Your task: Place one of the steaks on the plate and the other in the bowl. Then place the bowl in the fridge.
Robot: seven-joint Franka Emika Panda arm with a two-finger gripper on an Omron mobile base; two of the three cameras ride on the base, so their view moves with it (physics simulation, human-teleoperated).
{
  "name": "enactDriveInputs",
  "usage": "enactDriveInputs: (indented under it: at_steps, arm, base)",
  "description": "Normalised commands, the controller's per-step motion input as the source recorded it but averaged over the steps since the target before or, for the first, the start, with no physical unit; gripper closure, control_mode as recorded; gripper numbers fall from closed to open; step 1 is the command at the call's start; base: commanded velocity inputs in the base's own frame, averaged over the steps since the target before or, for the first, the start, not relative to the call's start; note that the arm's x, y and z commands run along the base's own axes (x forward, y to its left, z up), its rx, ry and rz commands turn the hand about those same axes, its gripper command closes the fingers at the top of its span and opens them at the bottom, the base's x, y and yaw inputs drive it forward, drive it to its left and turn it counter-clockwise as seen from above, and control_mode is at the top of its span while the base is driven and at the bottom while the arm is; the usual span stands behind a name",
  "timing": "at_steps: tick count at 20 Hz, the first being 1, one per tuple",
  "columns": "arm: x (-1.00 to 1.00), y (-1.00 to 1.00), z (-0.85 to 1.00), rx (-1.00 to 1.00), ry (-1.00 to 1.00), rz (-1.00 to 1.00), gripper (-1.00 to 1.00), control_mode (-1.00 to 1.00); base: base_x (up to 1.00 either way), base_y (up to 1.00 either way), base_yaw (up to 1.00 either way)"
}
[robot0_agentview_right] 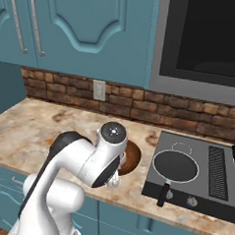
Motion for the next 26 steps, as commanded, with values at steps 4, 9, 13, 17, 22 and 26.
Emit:
enactDriveInputs:
  at_steps: [4,9,13,17,22,26]
  arm:
    - [0.15,0.01,-0.07,0.08,-0.03,-0.1,-1.0,-1.0]
    - [0.19,0.0,-0.31,0.02,-0.04,-0.1,-1.0,-1.0]
    - [0.28,0.0,-0.48,0.0,0.0,-0.1,-1.0,-1.0]
    - [0.38,0.0,-0.46,0.01,0.0,-0.08,-1.0,-1.0]
    - [0.37,0.0,-0.45,0.01,0.0,-0.05,-1.0,-1.0]
    - [0.36,0.0,-0.39,0.02,0.0,-0.01,-1.0,-1.0]
  base:
    - [0.0,0.0,0.0]
    - [0.0,0.0,0.0]
    - [0.0,0.0,0.0]
    - [0.0,0.0,0.0]
    - [0.0,0.0,0.0]
    - [0.0,0.0,0.0]
